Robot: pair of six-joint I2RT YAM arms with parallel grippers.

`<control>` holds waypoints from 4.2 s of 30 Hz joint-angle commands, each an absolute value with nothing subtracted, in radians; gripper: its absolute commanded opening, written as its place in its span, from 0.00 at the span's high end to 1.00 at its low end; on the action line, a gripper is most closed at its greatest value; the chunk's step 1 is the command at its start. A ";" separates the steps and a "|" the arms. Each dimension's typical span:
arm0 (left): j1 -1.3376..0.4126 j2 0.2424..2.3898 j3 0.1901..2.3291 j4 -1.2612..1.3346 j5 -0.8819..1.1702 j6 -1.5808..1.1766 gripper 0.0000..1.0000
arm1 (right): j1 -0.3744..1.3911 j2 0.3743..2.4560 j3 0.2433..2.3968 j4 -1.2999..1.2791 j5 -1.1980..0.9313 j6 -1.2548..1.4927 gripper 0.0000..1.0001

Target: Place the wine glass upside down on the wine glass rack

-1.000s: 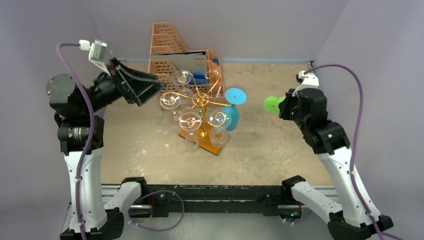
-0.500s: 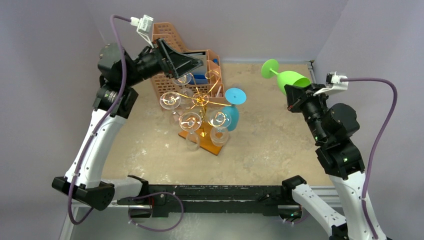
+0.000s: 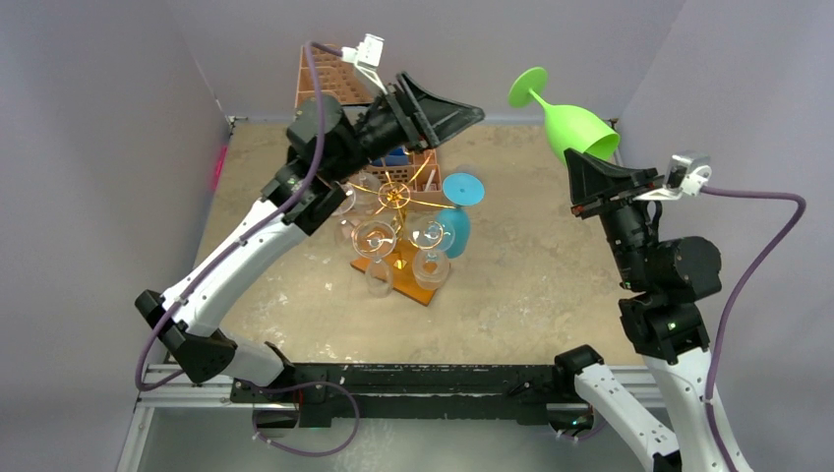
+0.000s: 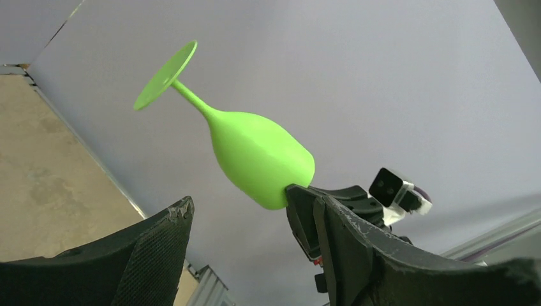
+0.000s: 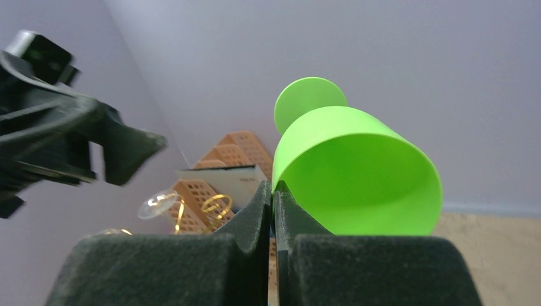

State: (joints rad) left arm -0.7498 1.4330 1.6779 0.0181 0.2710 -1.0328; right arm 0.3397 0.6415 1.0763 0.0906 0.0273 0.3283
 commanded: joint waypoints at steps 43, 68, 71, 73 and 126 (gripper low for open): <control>-0.988 1.674 1.950 0.082 -0.316 -1.096 0.68 | 0.336 0.688 1.075 0.393 -0.256 0.326 1.00; -0.987 1.609 1.849 0.201 -0.359 -1.115 0.87 | 0.336 0.666 1.025 0.362 -0.339 0.366 1.00; -0.986 1.605 1.845 0.208 -0.354 -1.092 1.00 | 0.336 0.667 1.034 0.316 -0.309 0.374 1.00; -0.986 1.602 1.843 0.218 -0.344 -1.066 1.00 | 0.337 0.662 1.034 0.286 -0.291 0.379 1.00; -0.986 1.594 1.606 0.541 0.286 0.318 1.00 | 0.336 0.729 1.328 -0.233 0.137 1.107 0.32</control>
State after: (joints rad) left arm -0.9844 1.6379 1.6119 0.4583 0.2306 0.2996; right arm 0.3393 0.7364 1.3331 -0.2070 -0.0376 1.0298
